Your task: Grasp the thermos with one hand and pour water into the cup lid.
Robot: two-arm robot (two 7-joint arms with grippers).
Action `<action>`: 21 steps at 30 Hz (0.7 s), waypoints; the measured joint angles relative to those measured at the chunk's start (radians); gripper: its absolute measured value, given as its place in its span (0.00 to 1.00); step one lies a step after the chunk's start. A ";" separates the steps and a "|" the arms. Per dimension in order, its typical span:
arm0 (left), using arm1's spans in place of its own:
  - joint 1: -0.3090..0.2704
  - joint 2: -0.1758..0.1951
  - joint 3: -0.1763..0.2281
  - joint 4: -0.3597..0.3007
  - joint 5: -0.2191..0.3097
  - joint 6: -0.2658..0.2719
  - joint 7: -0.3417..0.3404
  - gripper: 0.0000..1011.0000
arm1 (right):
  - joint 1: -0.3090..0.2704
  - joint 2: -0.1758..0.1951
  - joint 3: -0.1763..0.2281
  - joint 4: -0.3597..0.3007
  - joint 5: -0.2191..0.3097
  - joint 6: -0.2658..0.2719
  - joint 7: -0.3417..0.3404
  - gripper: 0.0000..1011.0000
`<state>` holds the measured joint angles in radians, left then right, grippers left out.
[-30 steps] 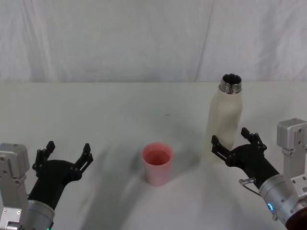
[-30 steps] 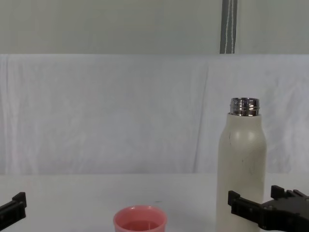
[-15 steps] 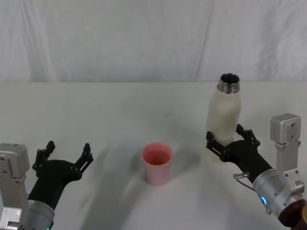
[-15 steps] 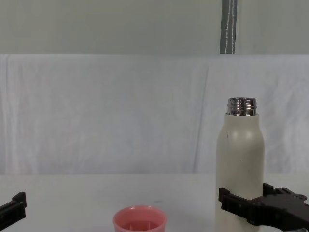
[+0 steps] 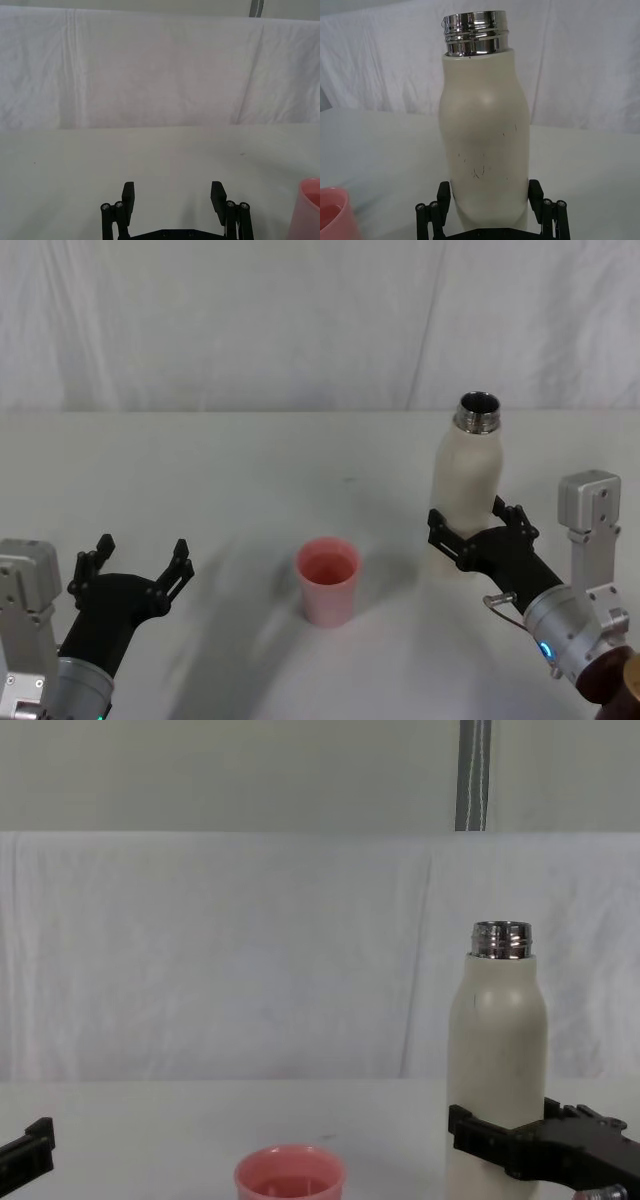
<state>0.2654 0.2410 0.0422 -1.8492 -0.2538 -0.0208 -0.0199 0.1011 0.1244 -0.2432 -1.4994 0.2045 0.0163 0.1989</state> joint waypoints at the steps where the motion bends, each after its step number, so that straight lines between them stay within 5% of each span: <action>1: 0.000 0.000 0.000 0.000 0.000 0.000 0.000 0.99 | 0.002 0.000 0.000 0.002 0.000 0.000 0.000 0.99; 21: 0.000 0.000 0.000 0.000 0.000 0.000 0.000 0.99 | 0.044 -0.014 -0.009 0.049 0.000 -0.006 0.000 0.99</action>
<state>0.2655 0.2409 0.0422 -1.8492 -0.2538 -0.0208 -0.0199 0.1447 0.1109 -0.2522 -1.4507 0.2048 0.0106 0.1985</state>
